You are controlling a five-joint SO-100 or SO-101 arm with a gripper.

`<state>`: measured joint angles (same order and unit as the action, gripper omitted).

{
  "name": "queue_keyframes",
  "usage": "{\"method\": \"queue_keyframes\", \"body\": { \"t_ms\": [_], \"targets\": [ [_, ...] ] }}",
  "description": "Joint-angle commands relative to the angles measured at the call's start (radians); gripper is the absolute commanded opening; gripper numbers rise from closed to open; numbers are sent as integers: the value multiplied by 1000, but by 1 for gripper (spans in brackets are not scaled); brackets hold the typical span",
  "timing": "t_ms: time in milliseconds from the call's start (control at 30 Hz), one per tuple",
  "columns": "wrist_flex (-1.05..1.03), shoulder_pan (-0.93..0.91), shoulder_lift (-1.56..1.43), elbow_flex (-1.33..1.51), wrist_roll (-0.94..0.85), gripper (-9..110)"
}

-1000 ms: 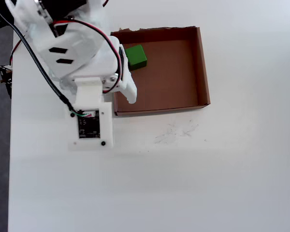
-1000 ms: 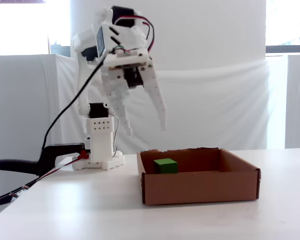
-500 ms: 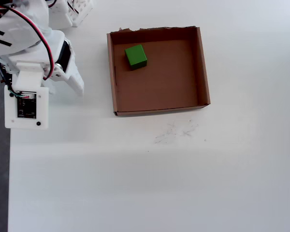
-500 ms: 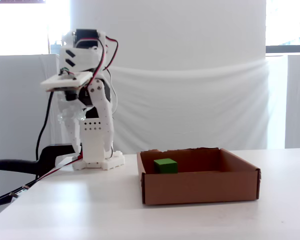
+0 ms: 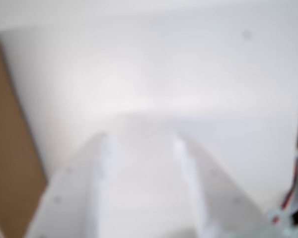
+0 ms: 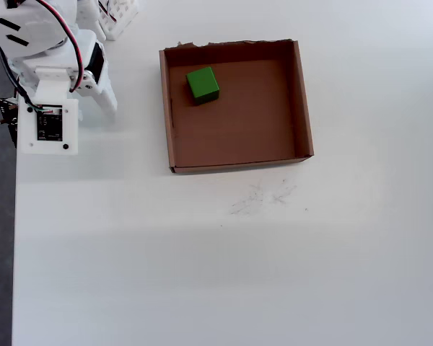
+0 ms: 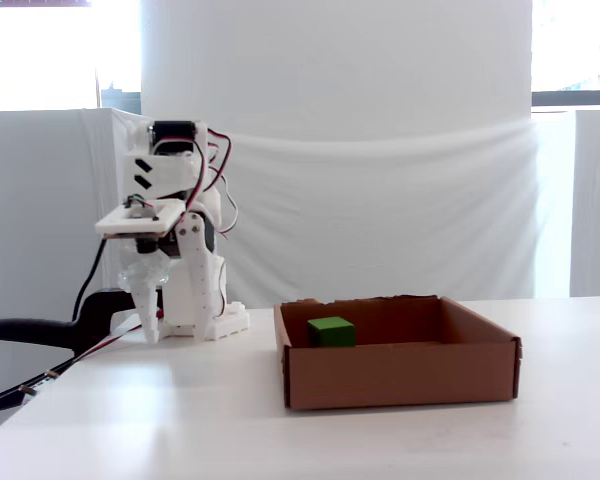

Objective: Grasp a green cube and put it in a box.

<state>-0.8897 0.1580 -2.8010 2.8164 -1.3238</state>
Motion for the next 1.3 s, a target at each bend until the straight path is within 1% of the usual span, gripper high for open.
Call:
{"method": "queue_keyframes", "body": {
  "t_ms": [0,267,467,533,667,1267],
  "targets": [
    [-34,-6,-94,31,-34,16],
    [-170,-29,-296,153,-77,16],
    [-284,-52,-324,155,-112,16],
    [-311,-64,-339,155,-114,18],
    [-336,-77,-382,155,-110,18],
    [-344,-44,-382,156,-97,16]
  ]
}}
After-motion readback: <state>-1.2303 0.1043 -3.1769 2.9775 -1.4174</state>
